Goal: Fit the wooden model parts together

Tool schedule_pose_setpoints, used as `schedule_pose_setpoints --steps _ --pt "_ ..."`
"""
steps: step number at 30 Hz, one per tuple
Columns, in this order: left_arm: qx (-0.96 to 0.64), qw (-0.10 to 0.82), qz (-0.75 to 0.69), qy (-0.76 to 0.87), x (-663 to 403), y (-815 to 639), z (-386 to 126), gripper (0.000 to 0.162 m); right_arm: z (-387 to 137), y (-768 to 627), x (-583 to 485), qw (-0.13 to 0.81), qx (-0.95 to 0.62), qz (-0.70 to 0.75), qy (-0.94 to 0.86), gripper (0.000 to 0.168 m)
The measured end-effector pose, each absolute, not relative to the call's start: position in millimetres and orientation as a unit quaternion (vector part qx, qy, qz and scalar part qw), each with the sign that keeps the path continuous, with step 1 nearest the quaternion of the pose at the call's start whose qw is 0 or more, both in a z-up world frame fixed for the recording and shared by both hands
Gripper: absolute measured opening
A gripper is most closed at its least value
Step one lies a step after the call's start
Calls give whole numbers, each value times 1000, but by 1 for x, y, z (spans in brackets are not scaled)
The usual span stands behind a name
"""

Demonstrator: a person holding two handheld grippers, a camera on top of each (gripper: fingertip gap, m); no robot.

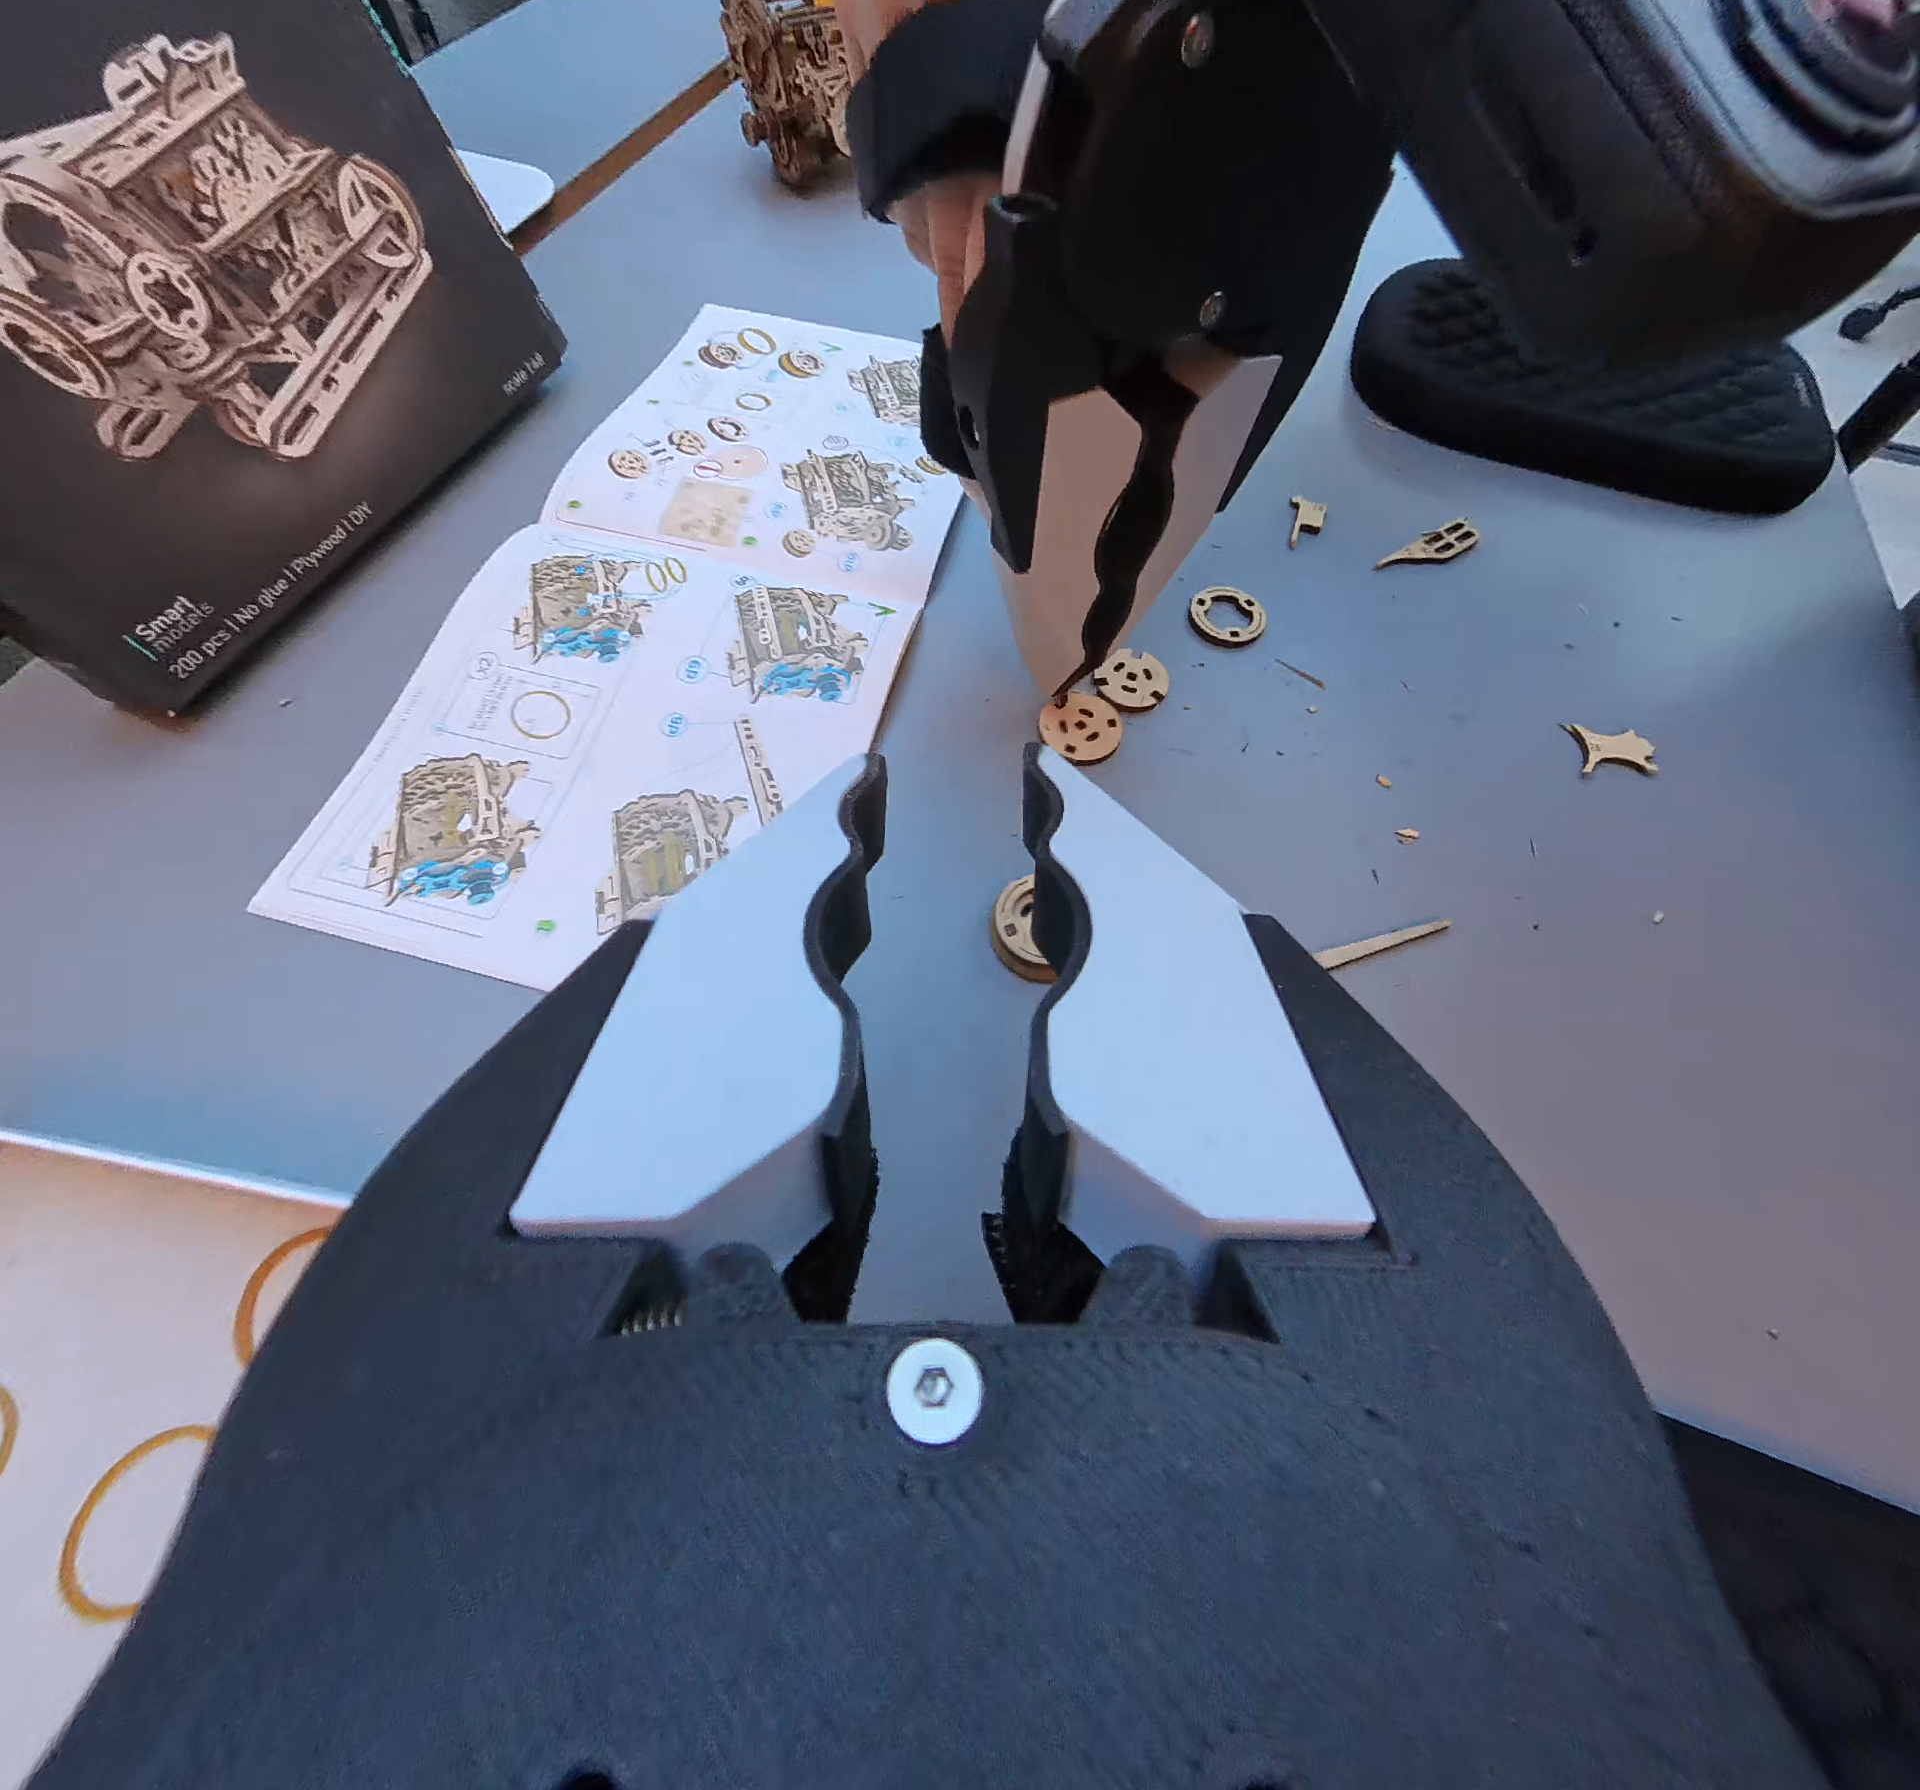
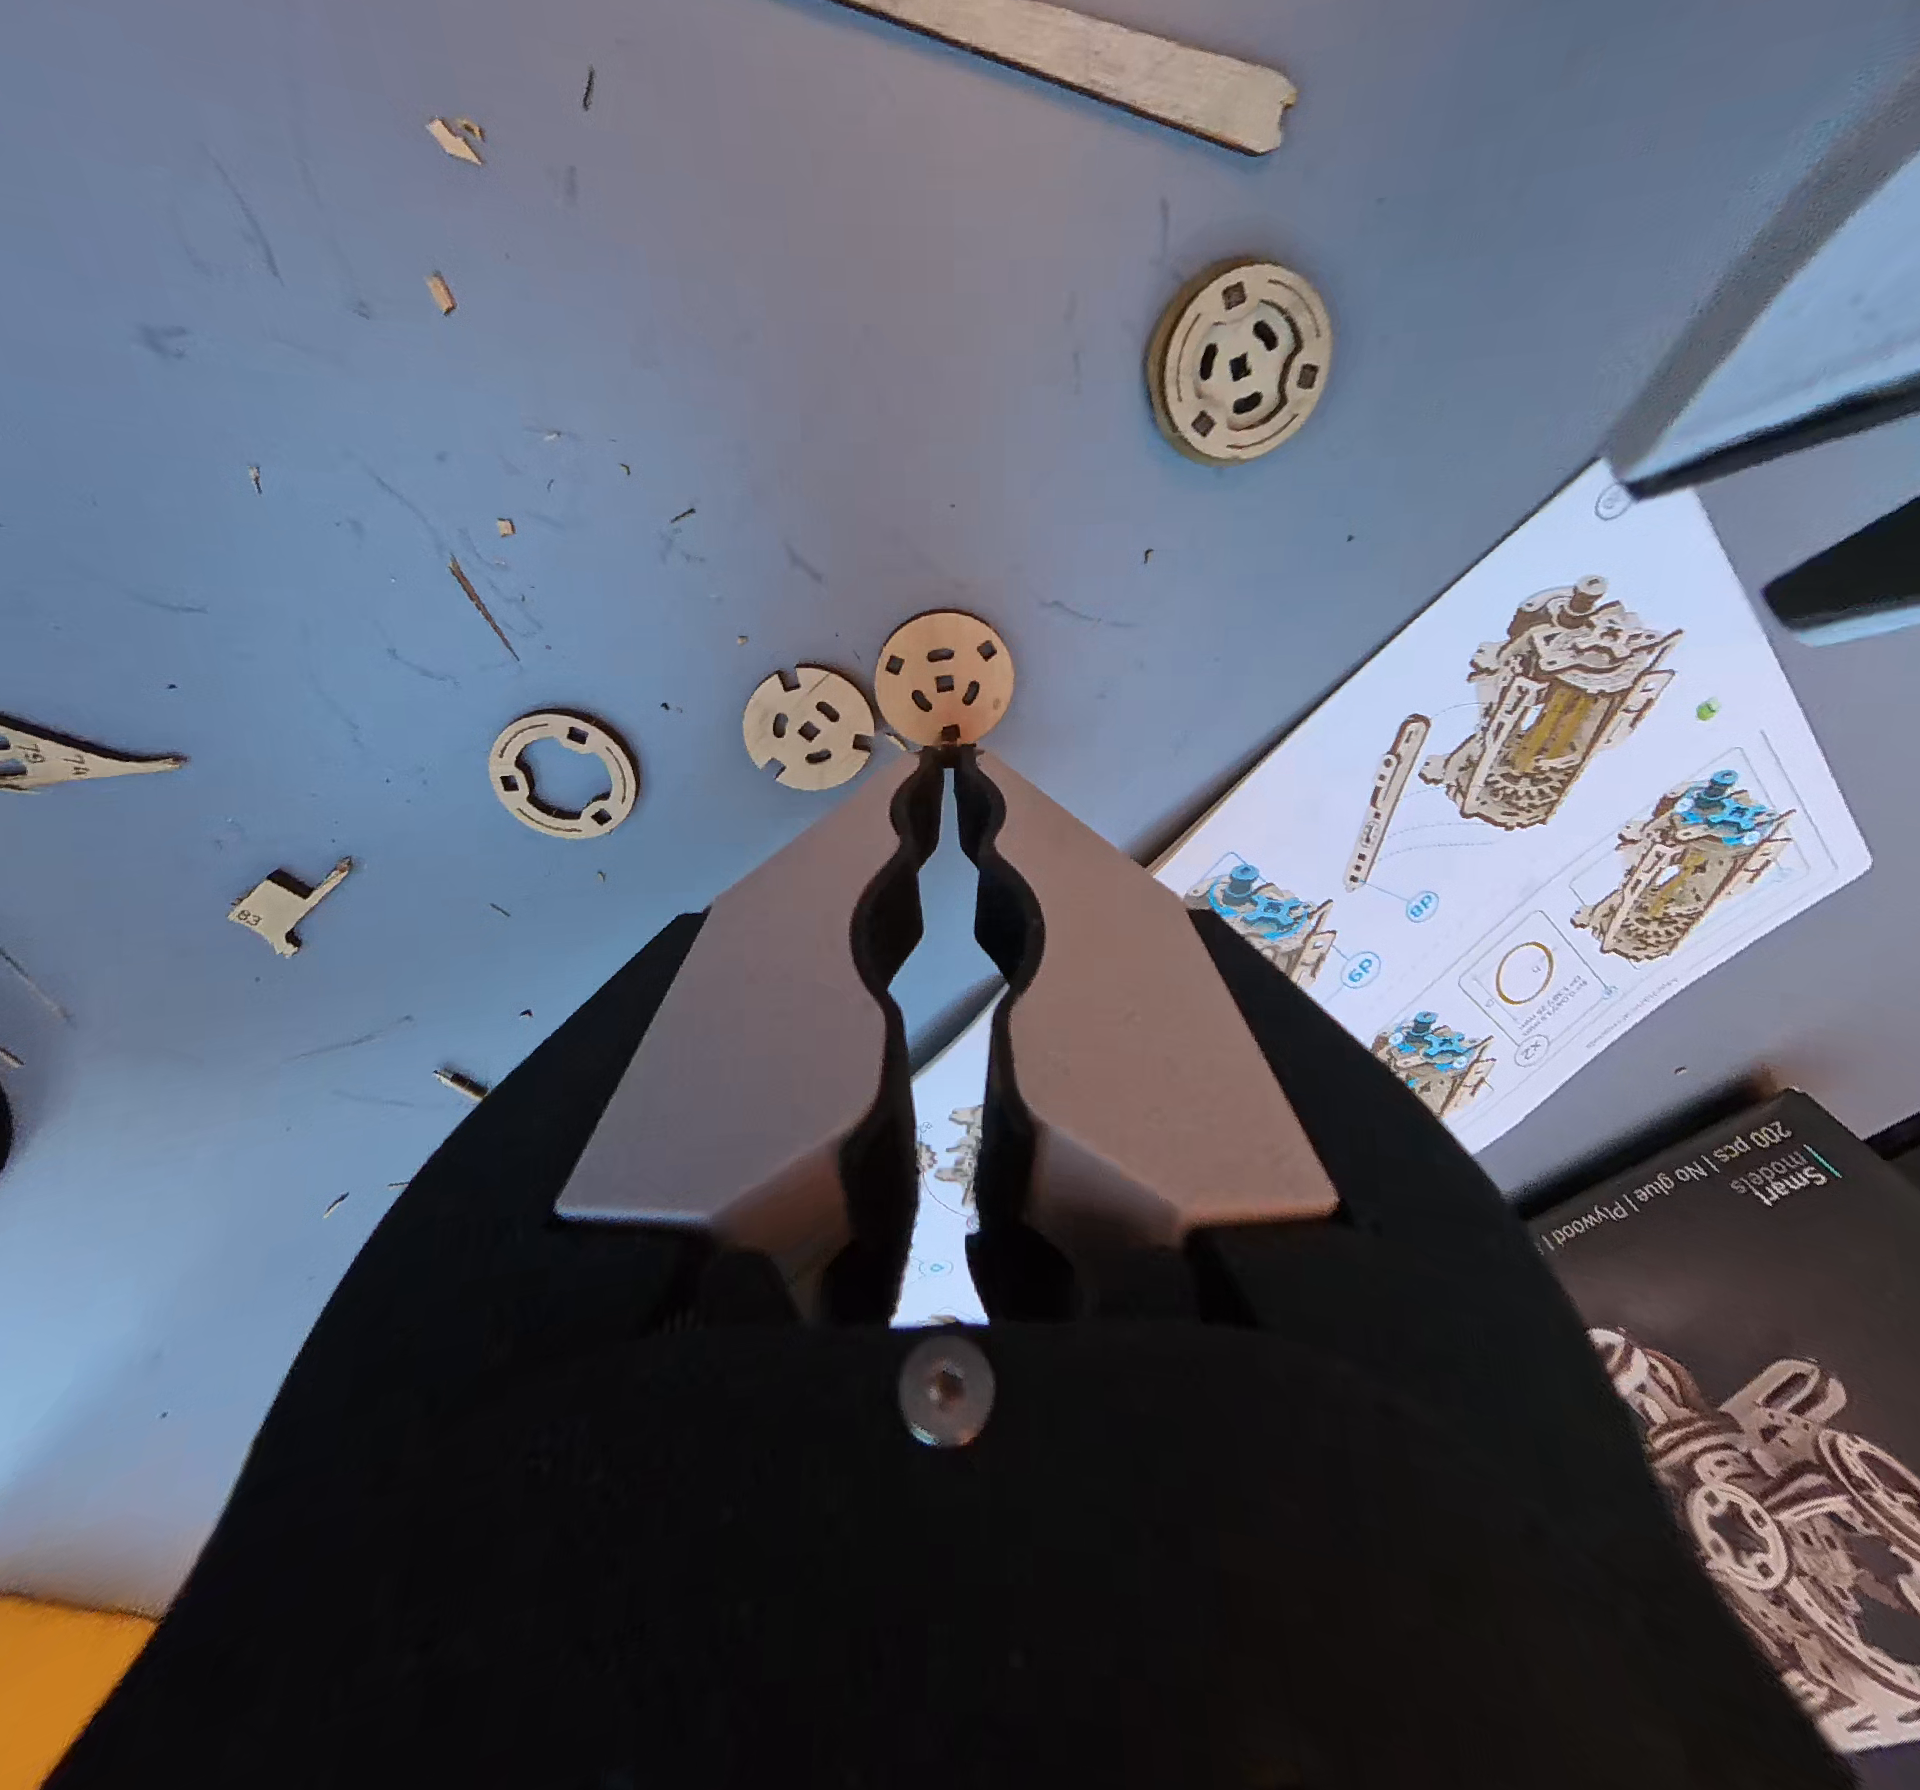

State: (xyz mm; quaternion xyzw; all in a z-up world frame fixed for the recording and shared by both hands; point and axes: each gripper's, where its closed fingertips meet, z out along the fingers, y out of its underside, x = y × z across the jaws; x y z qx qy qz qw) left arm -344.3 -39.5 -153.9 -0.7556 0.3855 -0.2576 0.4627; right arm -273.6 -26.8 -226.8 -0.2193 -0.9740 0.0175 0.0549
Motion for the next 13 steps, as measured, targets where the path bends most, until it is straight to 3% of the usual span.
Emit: schedule_pose_setpoints --steps 13 --pt "-764 453 -258 380 -348 -39 -158 23 -226 -28 -278 28 -179 -36 -983 2"
